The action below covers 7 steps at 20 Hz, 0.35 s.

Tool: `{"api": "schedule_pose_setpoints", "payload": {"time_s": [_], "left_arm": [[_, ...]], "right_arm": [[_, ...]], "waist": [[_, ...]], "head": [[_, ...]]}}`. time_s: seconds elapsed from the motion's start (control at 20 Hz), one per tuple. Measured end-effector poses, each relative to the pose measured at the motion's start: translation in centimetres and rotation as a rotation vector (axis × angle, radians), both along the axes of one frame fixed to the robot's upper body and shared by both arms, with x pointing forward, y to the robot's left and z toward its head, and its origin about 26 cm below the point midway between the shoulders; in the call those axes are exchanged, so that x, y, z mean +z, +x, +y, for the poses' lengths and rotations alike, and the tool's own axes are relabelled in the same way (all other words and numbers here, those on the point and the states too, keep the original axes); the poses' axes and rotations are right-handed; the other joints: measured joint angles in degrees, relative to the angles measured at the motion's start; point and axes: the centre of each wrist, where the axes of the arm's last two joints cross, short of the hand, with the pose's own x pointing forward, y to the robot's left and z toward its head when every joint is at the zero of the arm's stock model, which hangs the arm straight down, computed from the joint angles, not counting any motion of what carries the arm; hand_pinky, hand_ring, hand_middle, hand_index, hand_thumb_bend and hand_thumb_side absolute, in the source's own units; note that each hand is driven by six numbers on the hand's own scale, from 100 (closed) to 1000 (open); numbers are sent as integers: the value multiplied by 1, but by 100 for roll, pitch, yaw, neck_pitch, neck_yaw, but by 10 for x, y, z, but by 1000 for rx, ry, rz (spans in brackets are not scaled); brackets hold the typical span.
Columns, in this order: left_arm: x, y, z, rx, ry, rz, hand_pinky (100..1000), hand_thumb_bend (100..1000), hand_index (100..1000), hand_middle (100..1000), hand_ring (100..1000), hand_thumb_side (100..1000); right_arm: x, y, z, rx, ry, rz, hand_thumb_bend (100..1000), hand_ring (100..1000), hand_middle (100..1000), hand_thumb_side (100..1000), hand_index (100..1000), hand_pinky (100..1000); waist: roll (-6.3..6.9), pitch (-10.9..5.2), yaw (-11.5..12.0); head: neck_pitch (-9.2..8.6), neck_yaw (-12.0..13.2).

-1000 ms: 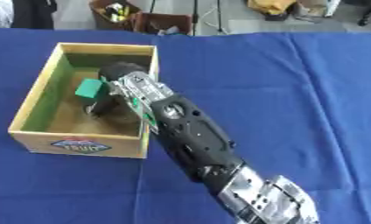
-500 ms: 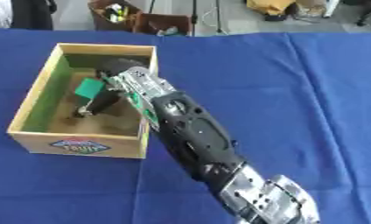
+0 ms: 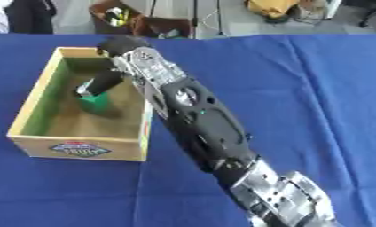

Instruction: Pick up objects on the table and place them in the box.

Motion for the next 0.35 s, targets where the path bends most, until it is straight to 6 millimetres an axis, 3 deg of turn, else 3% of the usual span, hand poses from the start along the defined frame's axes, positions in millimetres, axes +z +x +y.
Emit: {"api": "schedule_pose_setpoints", "payload": {"time_s": [0.1, 0.2, 0.25, 0.35], "left_arm": [[0, 0, 0, 1, 0, 1, 514, 100, 792, 874, 722, 960], [-1, 0, 0, 2, 0, 2, 514, 100, 792, 874, 722, 959], [-1, 0, 0, 2, 0, 4, 514, 100, 792, 874, 722, 958], [-1, 0, 0, 3, -1, 4, 514, 100, 792, 873, 722, 958]], "right_arm": [[13, -7, -7, 22, 26, -25, 535, 908, 851, 867, 926, 891], [23, -16, -15, 44, 59, -50, 377, 904, 846, 903, 920, 890], [28, -20, -19, 54, 79, -64, 235, 902, 841, 876, 916, 891], [36, -31, -28, 72, 119, -92, 100, 896, 829, 831, 905, 891]], "waist": [[18, -14, -34], [26, -27, -67], [33, -27, -84], [59, -27, -115]], "head": [[11, 35], [36, 80], [48, 103], [54, 143]]}}
